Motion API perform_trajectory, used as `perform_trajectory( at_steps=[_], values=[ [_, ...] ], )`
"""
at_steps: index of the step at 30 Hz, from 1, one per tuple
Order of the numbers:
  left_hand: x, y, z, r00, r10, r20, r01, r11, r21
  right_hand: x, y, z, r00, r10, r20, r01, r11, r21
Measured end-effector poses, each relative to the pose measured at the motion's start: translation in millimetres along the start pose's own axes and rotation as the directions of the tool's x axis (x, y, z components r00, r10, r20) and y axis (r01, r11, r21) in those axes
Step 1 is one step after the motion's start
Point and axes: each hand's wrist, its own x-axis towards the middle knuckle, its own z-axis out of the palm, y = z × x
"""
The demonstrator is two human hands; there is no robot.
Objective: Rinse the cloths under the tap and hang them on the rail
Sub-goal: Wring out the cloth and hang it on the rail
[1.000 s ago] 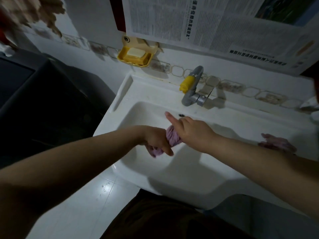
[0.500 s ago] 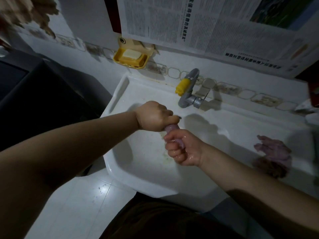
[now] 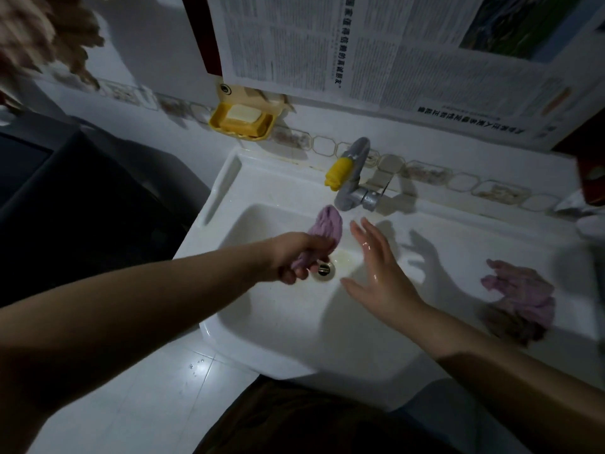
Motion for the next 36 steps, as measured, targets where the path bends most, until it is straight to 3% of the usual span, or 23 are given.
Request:
perform_trajectory(
  at_steps=[1, 2, 3, 5, 7, 8, 10, 11, 14, 16, 18, 19, 20, 22, 25, 27, 29, 30, 32, 34, 36],
  values=[
    [-0.4, -1.4, 2.2, 0.985, -0.021, 0.172, 0.057, 0.977, -0.204, -1.3, 9.7, 3.0, 0.978, -0.207, -0.007, 0.199, 0.95, -0.24],
    [-0.6, -4.0, 6.8, 0.945, 0.014, 0.328, 0.105, 0.934, -0.342, 2.4, 18.9, 3.1, 0.932, -0.361, -0.016, 0.331, 0.87, -0.366],
    [-0.9, -6.7, 13.5, 0.885, 0.08, 0.459, 0.144, 0.891, -0.432, 7.9, 22.7, 1.2, 0.882, -0.467, -0.063, 0.414, 0.833, -0.367],
    [-4.6, -10.3, 29.6, 0.742, 0.237, 0.627, 0.181, 0.83, -0.528, 22.9, 17.1, -3.3, 0.774, -0.578, -0.259, 0.547, 0.816, -0.185],
    [-11.5, -10.8, 47.8, 0.601, 0.365, 0.711, 0.218, 0.782, -0.585, 37.6, 0.0, -15.4, 0.638, -0.625, -0.449, 0.642, 0.754, -0.138],
    [-15.7, -10.0, 55.7, 0.542, 0.416, 0.73, 0.246, 0.752, -0.612, 42.9, -7.6, -21.1, 0.606, -0.618, -0.501, 0.64, 0.753, -0.154],
    [-22.7, -8.1, 65.5, 0.469, 0.49, 0.735, 0.276, 0.709, -0.649, 50.0, -19.1, -35.0, 0.613, -0.604, -0.509, 0.628, 0.763, -0.149],
    [-25.1, -7.9, 65.6, 0.467, 0.499, 0.73, 0.27, 0.706, -0.655, 51.1, -23.0, -42.6, 0.619, -0.626, -0.474, 0.632, 0.756, -0.173],
    [-33.8, -5.1, 52.8, 0.585, 0.371, 0.721, 0.193, 0.8, -0.568, 51.2, -25.2, -62.8, 0.641, -0.739, -0.207, 0.688, 0.673, -0.273],
    [-36.2, -3.3, 42.0, 0.761, 0.141, 0.633, 0.135, 0.92, -0.367, 49.8, -22.1, -65.8, 0.626, -0.776, 0.071, 0.742, 0.566, -0.359],
    [-35.0, -0.8, 41.0, 0.923, -0.061, 0.38, 0.096, 0.993, -0.075, 51.2, -22.2, -63.1, 0.623, -0.712, 0.323, 0.755, 0.44, -0.486],
    [-31.7, 0.7, 43.3, 0.971, -0.083, 0.224, 0.07, 0.996, 0.063, 53.5, -24.7, -59.9, 0.648, -0.639, 0.416, 0.74, 0.397, -0.543],
    [-26.6, 2.0, 45.8, 0.997, -0.048, 0.064, 0.036, 0.983, 0.183, 57.0, -30.7, -57.0, 0.69, -0.513, 0.51, 0.715, 0.375, -0.59],
    [-11.4, 1.8, 46.7, 0.97, 0.129, -0.206, -0.036, 0.915, 0.403, 66.9, -42.1, -48.9, 0.773, -0.239, 0.588, 0.628, 0.422, -0.654],
    [5.7, 0.9, 36.6, 0.857, 0.394, -0.332, -0.01, 0.658, 0.753, 77.0, -39.2, -32.6, 0.863, 0.039, 0.503, 0.36, 0.651, -0.668],
    [9.3, 2.6, 28.9, 0.811, 0.535, -0.239, 0.048, 0.346, 0.937, 71.7, -33.0, -21.6, 0.85, 0.163, 0.501, 0.14, 0.846, -0.514],
    [10.2, 7.0, 21.4, 0.796, 0.601, -0.068, 0.06, 0.032, 0.998, 58.4, -35.8, -12.7, 0.812, 0.27, 0.517, -0.19, 0.961, -0.203],
    [8.9, 10.0, 17.9, 0.791, 0.611, 0.031, 0.036, -0.096, 0.995, 50.1, -41.1, -8.6, 0.778, 0.348, 0.524, -0.389, 0.921, -0.034],
    [9.7, 14.5, 8.8, 0.766, 0.6, 0.231, -0.029, -0.327, 0.945, 36.7, -49.2, 0.2, 0.67, 0.488, 0.559, -0.689, 0.689, 0.224],
    [9.1, 21.6, -0.7, 0.744, 0.547, 0.383, -0.1, -0.476, 0.874, 28.4, -56.8, 8.3, 0.578, 0.521, 0.628, -0.811, 0.449, 0.374],
    [10.1, 27.6, -10.1, 0.668, 0.54, 0.512, -0.159, -0.569, 0.807, 25.6, -67.2, 11.7, 0.539, 0.504, 0.675, -0.839, 0.252, 0.483]
  ],
)
